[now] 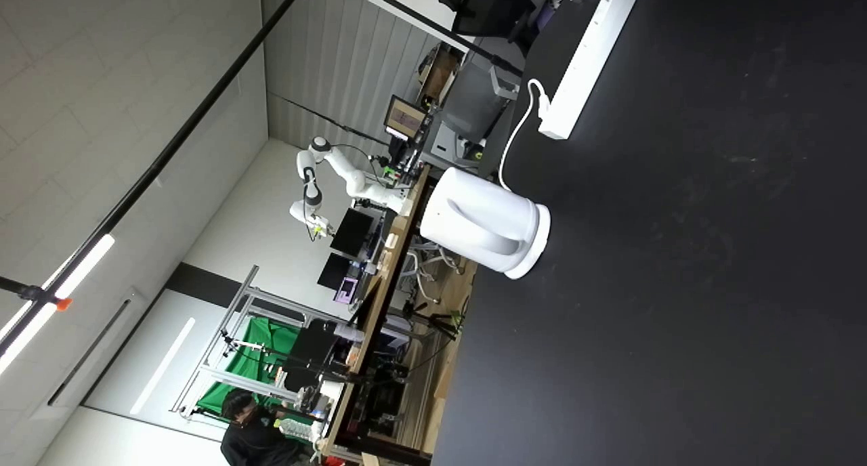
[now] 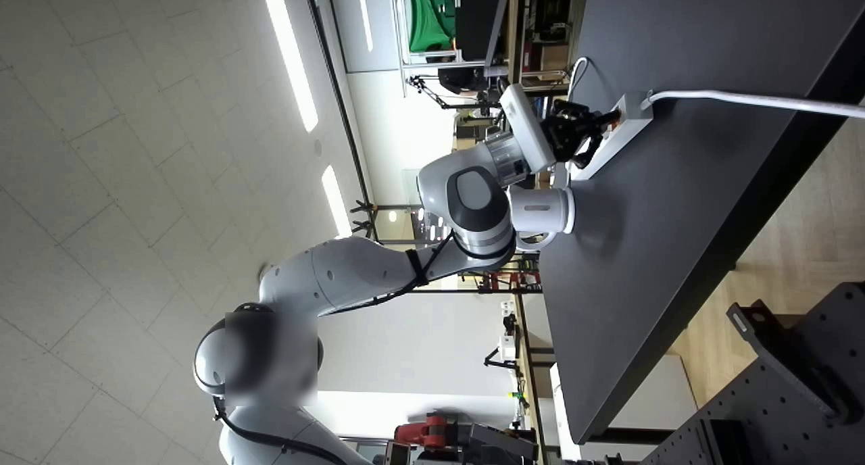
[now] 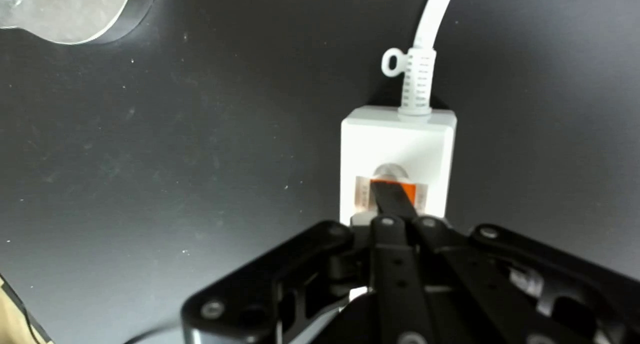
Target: Flick the first switch on the extension cord
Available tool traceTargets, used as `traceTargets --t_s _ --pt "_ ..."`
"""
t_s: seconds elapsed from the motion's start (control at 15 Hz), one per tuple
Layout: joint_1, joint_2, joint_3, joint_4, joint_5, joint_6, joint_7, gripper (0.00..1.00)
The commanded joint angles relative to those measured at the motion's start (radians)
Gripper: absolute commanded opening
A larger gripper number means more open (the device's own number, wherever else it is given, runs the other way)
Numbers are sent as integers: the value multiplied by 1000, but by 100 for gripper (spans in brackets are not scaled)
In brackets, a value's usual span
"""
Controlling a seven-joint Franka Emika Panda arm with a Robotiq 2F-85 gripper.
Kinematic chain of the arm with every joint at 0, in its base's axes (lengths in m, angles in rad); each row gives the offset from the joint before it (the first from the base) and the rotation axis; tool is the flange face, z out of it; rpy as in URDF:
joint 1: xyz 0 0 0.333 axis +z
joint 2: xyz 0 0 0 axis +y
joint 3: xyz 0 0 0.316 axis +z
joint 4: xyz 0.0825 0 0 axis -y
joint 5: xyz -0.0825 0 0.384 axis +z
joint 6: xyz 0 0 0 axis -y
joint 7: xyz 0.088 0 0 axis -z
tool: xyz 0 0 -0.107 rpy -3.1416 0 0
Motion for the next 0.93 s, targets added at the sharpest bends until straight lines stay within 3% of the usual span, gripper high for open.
traceTargets --t_s 0.0,0.2,0.47,0.87 --pt "-16 35 8 46 -28 -33 45 0" --pt "-92 58 86 114 -6 -161 2 0" --pt "-210 97 196 267 103 -423 -148 0" --pt "-229 203 161 521 236 -742 -319 0"
